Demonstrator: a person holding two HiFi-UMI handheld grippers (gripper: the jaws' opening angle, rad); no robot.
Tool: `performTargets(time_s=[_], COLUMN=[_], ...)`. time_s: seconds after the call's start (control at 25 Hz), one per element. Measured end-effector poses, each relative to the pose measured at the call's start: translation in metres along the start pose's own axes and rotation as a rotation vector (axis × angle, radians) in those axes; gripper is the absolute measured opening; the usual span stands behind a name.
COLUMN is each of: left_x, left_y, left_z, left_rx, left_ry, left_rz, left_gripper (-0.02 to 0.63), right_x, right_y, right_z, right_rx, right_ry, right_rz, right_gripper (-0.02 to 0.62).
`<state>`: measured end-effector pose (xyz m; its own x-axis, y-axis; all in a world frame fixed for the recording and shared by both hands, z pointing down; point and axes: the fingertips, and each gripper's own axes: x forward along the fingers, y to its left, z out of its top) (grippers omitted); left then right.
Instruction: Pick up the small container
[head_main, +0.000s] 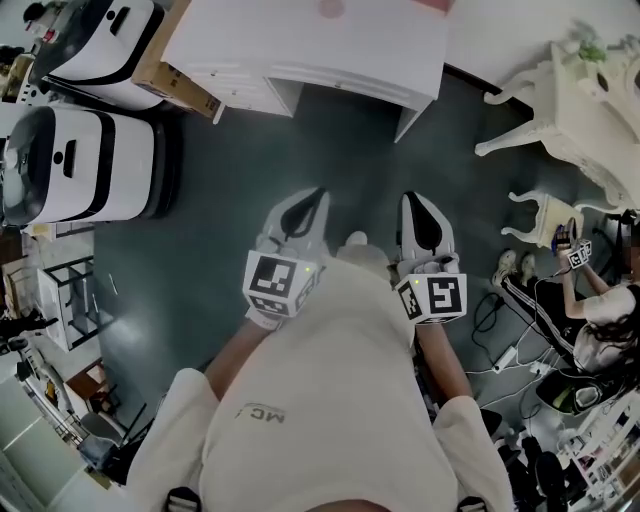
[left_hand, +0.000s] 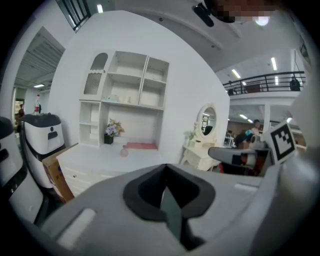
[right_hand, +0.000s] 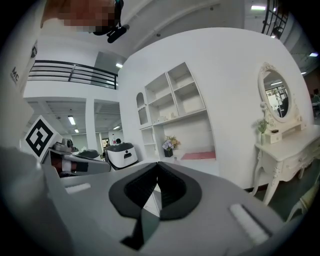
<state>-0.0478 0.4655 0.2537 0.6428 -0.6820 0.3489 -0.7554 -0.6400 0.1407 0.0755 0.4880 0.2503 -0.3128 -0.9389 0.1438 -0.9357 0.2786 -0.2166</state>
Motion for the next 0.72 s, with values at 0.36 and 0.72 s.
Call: performTargets(time_s=[0.36,0.72], left_x=[0.044,0.129], left_y=[0.032,0.146], left_z=[0.008,0.045], left_rx=[-0.042,-0.081], left_ry=[-0.005,-0.02], left_rz=[0.067,0.087], left_gripper=[0.002,0.002], right_x=[0.051,0.199], right_y=[-0.033,-0.051], right_z=[-0.018,-0.002], right_rx=[0.037,-0.003], right_ry=[0.086,0.119], right_rz=[0.049,0.085], right_gripper=[-0.003,-0.002])
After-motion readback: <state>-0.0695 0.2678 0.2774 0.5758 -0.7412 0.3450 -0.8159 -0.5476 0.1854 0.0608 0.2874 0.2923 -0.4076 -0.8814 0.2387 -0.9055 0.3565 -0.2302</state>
